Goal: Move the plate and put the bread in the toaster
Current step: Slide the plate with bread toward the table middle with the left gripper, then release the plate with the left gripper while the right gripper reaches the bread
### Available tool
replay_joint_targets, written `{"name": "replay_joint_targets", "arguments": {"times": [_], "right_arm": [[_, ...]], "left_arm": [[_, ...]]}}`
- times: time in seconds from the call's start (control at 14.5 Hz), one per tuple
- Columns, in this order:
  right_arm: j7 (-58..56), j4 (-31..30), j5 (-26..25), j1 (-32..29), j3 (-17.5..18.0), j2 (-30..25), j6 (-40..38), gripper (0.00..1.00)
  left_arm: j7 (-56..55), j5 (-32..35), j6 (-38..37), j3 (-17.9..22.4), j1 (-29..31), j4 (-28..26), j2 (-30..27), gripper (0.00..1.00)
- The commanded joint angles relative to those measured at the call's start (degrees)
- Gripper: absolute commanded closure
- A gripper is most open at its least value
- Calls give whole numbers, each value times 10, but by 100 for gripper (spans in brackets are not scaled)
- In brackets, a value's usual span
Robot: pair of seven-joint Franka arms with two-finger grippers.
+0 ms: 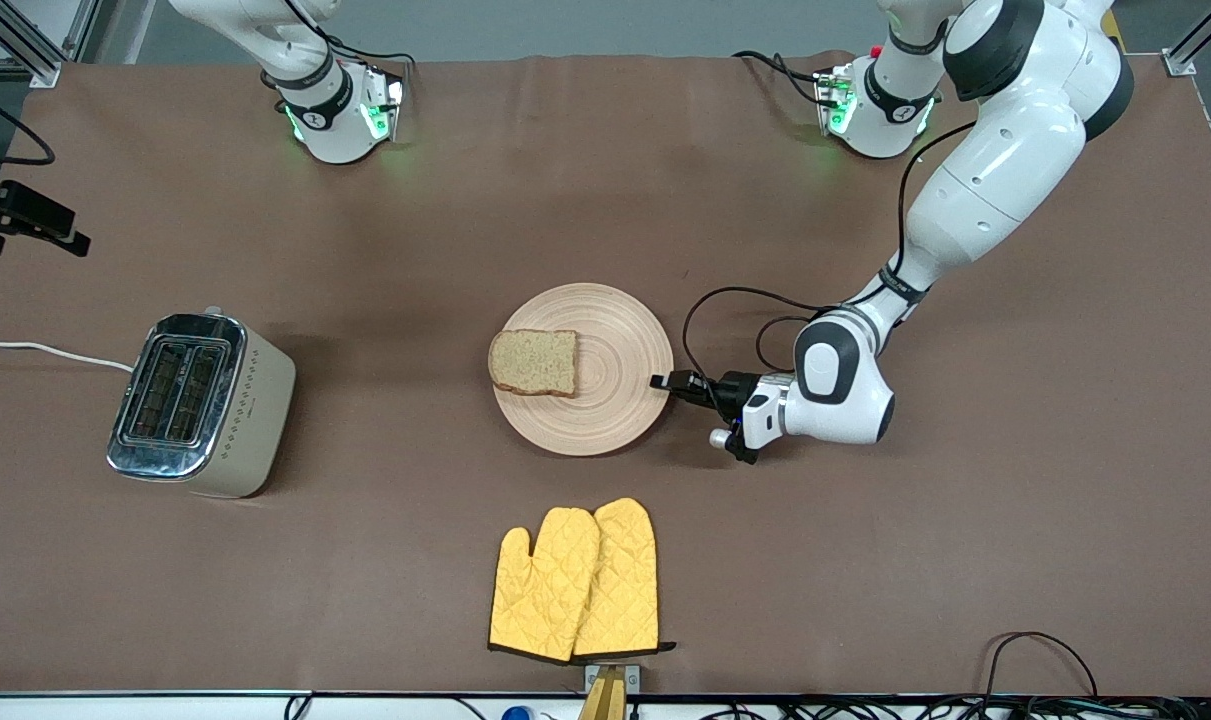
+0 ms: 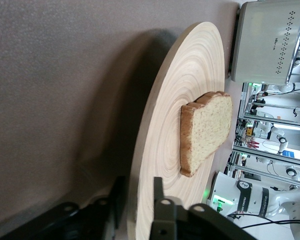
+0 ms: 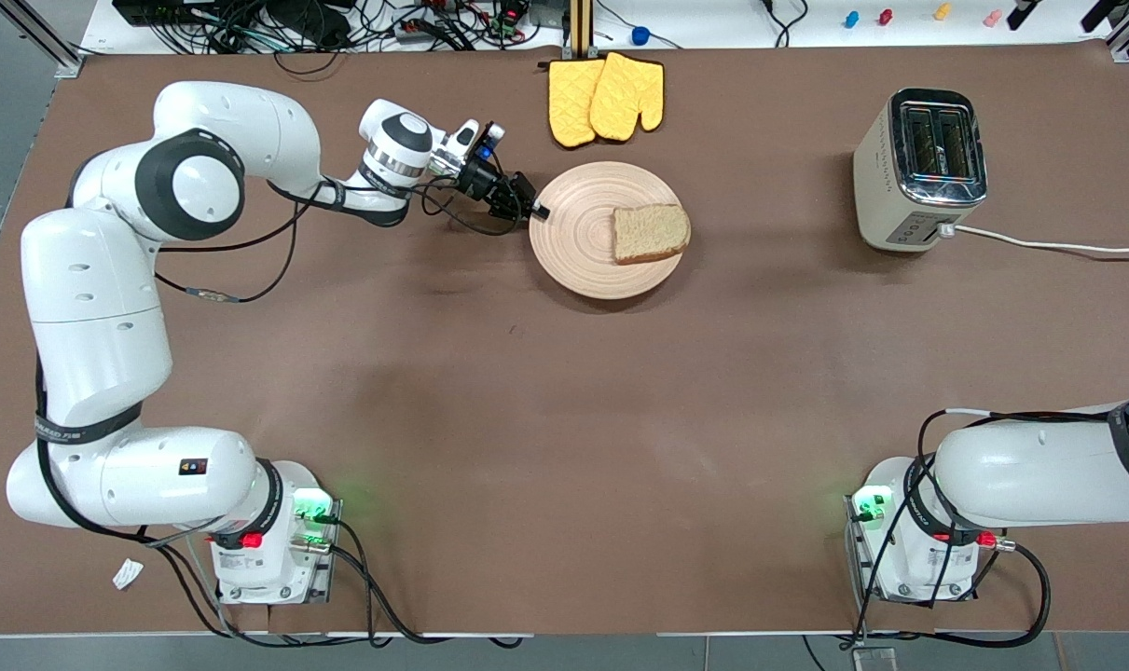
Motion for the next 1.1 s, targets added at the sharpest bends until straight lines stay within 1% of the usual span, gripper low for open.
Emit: {"name": "replay_joint_targets", "arguments": {"times": [0.0,0.14,0.21,0.34,0.41,0.62,0.76,0.83,0.89,0.96,1.03], "right_arm": [[-4,-11,40,9,2,4,-3,0],[-3,-12,49,34,2,4,-1,0],[-2,-18,70,40,2,9,0,0],[-2,-38,138,45,1,24,10,0],[-2,-43,156,55,1,37,23,0],[3,-64,164,101,2,82,70,0],[4,-105,168,137,2,102,138,0],[7,-128,190,157,2,105,173,0],[24,-151,229,172,2,116,208,0],[35,-162,256,182,2,129,225,0],[36,-166,271,202,1,147,236,0]], "left_arm": [[-2,-14,-1,-3,19,-11,-17,0],[-3,-14,-2,-3,42,-6,-32,0],[-20,-8,-3,-3,53,0,-44,0],[-100,14,-9,-3,65,25,-78,0],[-165,50,-9,-3,65,38,-96,0],[-336,182,-13,-4,68,84,-136,0],[-424,266,-49,-4,70,102,-173,0],[-463,303,-70,-3,70,108,-192,0],[-506,346,-92,-3,70,112,-213,0],[-548,386,-115,-7,78,113,-231,0],[-571,422,-133,-10,83,115,-246,0]]}}
